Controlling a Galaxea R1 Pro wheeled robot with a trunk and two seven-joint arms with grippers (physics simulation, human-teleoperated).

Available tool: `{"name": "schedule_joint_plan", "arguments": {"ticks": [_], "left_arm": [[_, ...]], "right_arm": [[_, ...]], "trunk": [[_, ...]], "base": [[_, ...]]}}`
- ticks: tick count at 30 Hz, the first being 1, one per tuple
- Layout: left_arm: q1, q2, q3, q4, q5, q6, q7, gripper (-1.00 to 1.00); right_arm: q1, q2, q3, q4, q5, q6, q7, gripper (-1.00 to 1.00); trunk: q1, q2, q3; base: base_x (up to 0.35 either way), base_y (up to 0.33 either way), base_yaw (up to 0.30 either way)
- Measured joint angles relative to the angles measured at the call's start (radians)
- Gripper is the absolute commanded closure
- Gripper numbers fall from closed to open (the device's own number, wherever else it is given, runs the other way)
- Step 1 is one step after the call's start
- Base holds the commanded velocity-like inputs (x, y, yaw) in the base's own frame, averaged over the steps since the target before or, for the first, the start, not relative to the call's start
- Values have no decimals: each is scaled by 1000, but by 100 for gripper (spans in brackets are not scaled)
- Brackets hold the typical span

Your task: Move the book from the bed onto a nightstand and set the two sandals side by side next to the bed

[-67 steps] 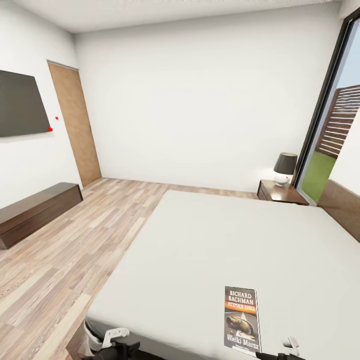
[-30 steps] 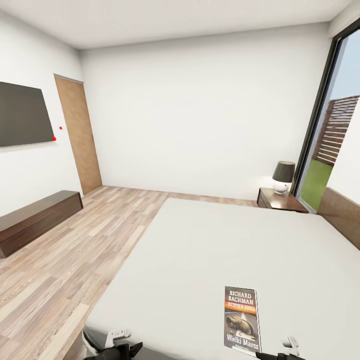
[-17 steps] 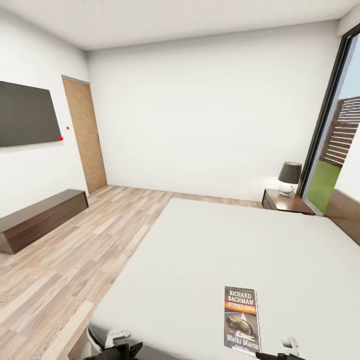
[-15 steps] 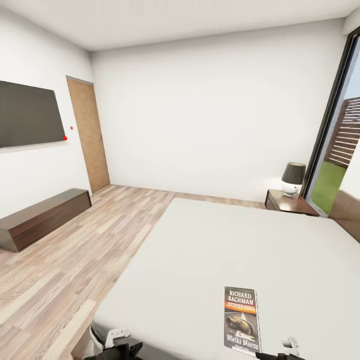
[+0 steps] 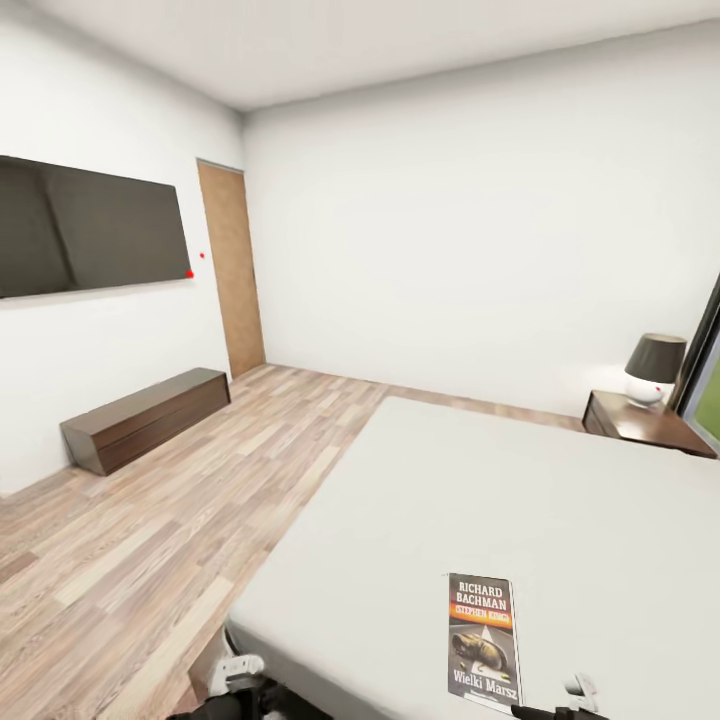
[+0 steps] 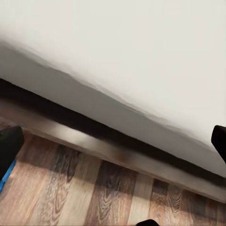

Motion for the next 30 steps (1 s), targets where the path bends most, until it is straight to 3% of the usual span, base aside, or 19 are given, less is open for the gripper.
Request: {"name": "schedule_joint_plan", "arguments": {"ticks": [21,30], "left_arm": [[0,0,0,0,0,0,0,-100],[0,0,0,0,0,0,0,-100]], "right_arm": [[0,0,1,0,1,0,0,100],[0,0,-1,-1,-1,0,0,100]], "trunk": [[0,0,-2],[0,0,-13]], "base": [[0,0,287],[0,0,54]]}}
